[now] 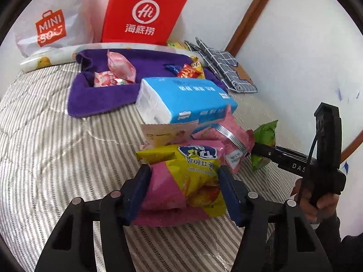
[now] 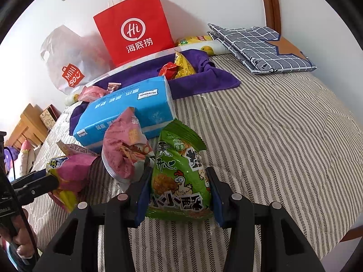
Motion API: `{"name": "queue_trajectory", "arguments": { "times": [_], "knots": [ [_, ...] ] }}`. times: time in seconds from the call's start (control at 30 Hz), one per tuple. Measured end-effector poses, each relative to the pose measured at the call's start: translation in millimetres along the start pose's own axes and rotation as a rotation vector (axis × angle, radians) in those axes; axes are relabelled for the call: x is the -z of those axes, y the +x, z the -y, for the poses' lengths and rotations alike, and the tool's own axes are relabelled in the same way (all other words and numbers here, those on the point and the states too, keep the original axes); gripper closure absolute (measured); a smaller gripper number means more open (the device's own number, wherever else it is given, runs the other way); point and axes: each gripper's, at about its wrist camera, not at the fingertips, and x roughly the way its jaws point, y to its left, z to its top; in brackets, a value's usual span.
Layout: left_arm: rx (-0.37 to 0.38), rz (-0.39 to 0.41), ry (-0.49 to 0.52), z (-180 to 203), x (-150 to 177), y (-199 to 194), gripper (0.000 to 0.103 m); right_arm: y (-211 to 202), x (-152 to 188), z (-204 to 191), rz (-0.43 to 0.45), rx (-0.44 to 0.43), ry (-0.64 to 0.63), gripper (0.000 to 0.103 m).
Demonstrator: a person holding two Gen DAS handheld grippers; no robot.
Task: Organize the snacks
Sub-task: 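Carry the green snack bag and pink-yellow bag over the purple towel with both grippers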
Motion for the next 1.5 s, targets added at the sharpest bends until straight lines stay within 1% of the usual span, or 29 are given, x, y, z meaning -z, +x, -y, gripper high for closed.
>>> {"name": "queue_trajectory", "arguments": {
  "times": [0.27, 0.43, 0.6, 0.73, 0.87, 0.97, 1.17, 1.3, 1.5],
  "knots": [
    [0.02, 0.028, -0.045, -9, 0, -17, 0.043, -5, 0, -2, 0.014, -0.011, -0.004, 0.059],
    [0.037, 0.061, -0.057, -6, -6, -30, 0.043, -10, 0, -2, 0.023, -0.013, -0.007, 0.059],
    [0.042, 0.084, -0.062, 0, -11, -38, 0.043, -20, -2, 2, 0.051, -0.02, 0.0, 0.059],
    [0.046, 0.104, -0.068, 4, -16, -43, 0.043, -28, -9, 4, 0.071, -0.005, -0.01, 0.059],
    [0.058, 0.127, -0.077, 11, -24, -49, 0.043, -36, -19, 4, 0.094, -0.005, -0.028, 0.059],
    [0.053, 0.14, -0.078, 17, -34, -52, 0.043, -42, -29, 1, 0.116, -0.006, -0.053, 0.059],
    [0.042, 0.164, -0.086, 22, -56, -51, 0.043, -45, -53, -15, 0.158, -0.008, -0.118, 0.059],
    [0.036, 0.182, -0.096, 20, -70, -50, 0.043, -43, -70, -25, 0.171, 0.006, -0.154, 0.059],
    [0.038, 0.203, -0.136, 9, -95, -48, 0.043, -35, -93, -30, 0.179, -0.006, -0.172, 0.059]
  ]
}}
